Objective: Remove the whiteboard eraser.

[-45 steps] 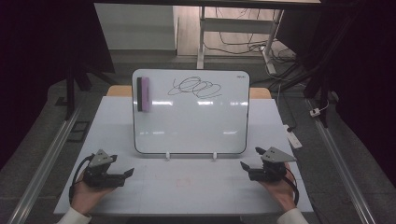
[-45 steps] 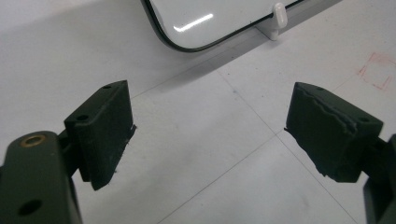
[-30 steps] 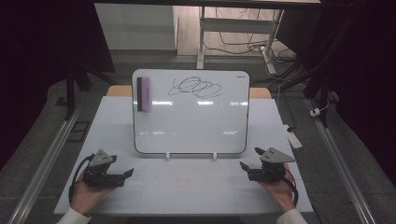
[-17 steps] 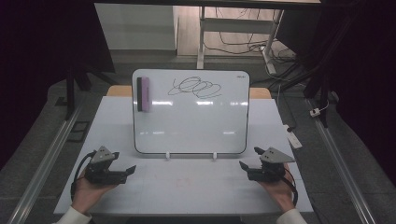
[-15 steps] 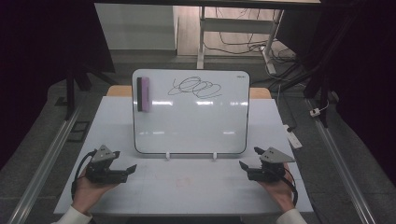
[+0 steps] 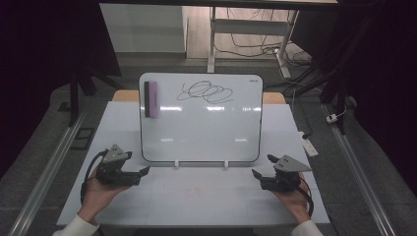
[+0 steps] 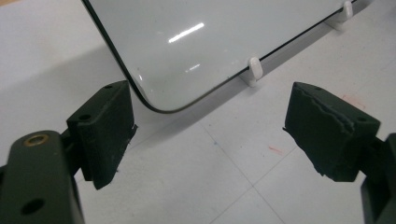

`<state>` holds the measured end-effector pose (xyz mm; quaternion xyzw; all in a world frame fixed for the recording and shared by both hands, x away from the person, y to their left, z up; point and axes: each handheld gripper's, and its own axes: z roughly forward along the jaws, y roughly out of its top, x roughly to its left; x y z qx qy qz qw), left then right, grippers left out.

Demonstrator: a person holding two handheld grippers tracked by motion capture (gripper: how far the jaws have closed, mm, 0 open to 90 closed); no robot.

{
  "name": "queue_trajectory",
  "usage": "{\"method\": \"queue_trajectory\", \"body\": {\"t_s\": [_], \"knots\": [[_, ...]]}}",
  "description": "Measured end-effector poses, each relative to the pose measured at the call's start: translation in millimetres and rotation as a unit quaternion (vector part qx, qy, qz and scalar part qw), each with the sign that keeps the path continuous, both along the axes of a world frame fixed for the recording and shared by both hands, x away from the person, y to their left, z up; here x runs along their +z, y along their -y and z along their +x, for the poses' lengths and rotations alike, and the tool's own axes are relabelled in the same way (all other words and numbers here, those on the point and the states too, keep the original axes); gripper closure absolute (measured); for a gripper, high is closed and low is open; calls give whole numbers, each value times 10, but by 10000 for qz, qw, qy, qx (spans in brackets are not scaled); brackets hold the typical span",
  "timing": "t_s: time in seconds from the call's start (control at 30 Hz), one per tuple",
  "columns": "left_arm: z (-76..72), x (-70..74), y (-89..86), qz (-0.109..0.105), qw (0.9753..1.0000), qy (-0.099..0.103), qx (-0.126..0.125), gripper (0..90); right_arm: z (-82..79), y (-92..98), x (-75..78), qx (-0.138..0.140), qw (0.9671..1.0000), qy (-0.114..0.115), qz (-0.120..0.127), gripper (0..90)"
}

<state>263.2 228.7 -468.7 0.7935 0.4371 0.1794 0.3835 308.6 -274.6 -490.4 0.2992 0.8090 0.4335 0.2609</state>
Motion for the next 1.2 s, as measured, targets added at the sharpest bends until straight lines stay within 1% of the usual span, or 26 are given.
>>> {"method": "queue_trajectory", "body": {"t_s": [0.17, 0.3, 0.33, 0.37, 0.4, 0.43, 0.7, 0.73, 0.93, 1.13, 1.17, 1.2], "knots": [[36, 59, 18, -10, 10000, 41, 13, 167, -2, -2, 2, 12, 10000, 13, -2, 211], [106, 161, 63, -9, 9999, 138, 3, 168, -3, -3, 3, 15, 10000, 18, -3, 212], [106, 161, 63, -9, 9999, 138, 3, 168, -3, -3, 3, 17, 10000, 20, -4, 212], [139, 207, 84, -34, 9998, 178, -23, 168, -3, -2, 2, 17, 10000, 20, -6, 212], [139, 207, 84, -34, 9998, 178, -23, 168, -3, -1, 1, 14, 10000, 21, -2, 212], [173, 249, 106, -49, 9998, 212, -29, 168, -3, 0, 0, 11, 10000, 16, 2, 212], [303, 388, 169, -105, 9995, 295, -41, 168, -4, 0, -2, 12, 10000, 16, 1, 214], [303, 388, 169, -105, 9995, 295, -41, 168, -4, -1, -2, 12, 10000, 16, 0, 214], [425, 505, 186, -180, 9991, 389, 8, 170, -5, 1, -1, -3, 10000, 20, 7, 215], [511, 574, 179, -213, 9987, 446, 77, 172, -4, 4, -2, -16, 10000, 13, 10, 216], [549, 603, 175, -231, 9985, 476, 103, 173, -5, 4, 0, -20, 10000, 20, 14, 217], [549, 603, 175, -231, 9985, 476, 103, 174, -5, 5, 0, -23, 10000, 22, 11, 217]]}}
